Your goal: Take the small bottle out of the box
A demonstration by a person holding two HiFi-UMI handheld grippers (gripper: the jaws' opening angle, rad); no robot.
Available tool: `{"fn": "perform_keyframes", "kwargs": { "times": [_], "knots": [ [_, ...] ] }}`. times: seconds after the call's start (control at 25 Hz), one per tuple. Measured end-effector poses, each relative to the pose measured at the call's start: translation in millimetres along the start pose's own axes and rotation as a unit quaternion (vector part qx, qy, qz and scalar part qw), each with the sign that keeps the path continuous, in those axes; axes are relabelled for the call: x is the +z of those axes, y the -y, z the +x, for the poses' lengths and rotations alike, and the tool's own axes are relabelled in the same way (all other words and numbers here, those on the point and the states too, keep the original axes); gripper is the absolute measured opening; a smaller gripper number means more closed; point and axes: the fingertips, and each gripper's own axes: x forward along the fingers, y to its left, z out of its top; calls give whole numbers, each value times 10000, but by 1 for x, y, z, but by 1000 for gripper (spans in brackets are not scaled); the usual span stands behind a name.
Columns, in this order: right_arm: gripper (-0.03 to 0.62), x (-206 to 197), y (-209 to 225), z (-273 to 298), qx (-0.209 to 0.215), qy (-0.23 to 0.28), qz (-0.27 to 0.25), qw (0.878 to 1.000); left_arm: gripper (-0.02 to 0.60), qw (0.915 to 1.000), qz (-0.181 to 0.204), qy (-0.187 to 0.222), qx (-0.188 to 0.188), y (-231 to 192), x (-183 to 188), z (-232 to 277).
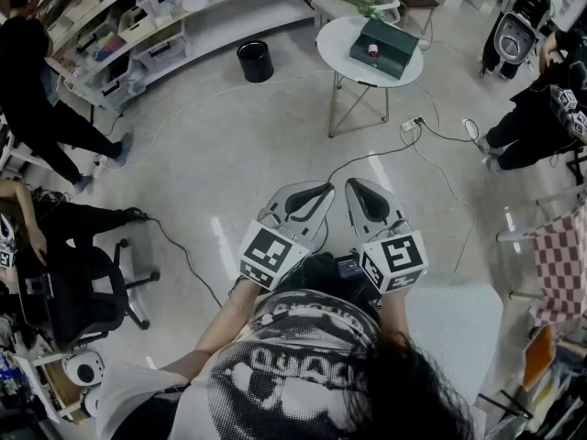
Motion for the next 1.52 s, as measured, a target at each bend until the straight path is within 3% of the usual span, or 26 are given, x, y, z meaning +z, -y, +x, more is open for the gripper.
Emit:
{"fn": "perform_keyframes", "kwargs": {
  "times": [0.32,0.64,0.96,1.52],
  "knots": [
    [-2,-3,-1,-10,-112,-30,-253,9996,17,9998,-126,13,120,0,0,-7],
    [-2,-16,15,-24,-260,-90,10,9996,17,9995,-183,-143,235,-5,-9,-4],
    [-2,-19,44,-22,-529,-80,277,9982,17,9991,145,-360,147,-15,-3,14],
    [-2,-20,109,23,-732,-168,617,9953,17,9983,87,-528,-209,-57,-6,90]
  ]
}}
